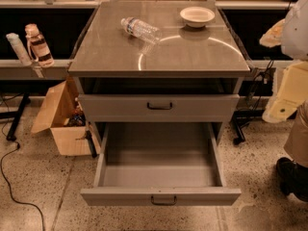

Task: Close middle drawer

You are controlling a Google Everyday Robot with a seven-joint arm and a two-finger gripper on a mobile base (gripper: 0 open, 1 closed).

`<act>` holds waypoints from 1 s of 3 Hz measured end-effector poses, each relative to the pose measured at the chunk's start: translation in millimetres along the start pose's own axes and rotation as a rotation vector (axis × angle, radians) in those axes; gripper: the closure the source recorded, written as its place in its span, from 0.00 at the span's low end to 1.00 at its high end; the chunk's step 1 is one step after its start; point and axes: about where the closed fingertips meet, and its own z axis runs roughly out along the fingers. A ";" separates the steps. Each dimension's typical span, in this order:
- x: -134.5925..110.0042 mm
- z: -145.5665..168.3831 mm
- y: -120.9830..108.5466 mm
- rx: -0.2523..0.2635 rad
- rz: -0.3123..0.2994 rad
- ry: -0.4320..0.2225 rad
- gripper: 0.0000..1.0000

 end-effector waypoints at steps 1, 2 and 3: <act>6.1 -3.2 1.0 -0.005 0.004 -0.013 0.34; 6.2 -3.4 1.0 -0.005 0.004 -0.014 0.58; 0.3 -7.1 1.9 0.013 -0.014 -0.035 0.81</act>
Offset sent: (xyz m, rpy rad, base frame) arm -0.0028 -0.0054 0.0014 0.0132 0.0020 0.0008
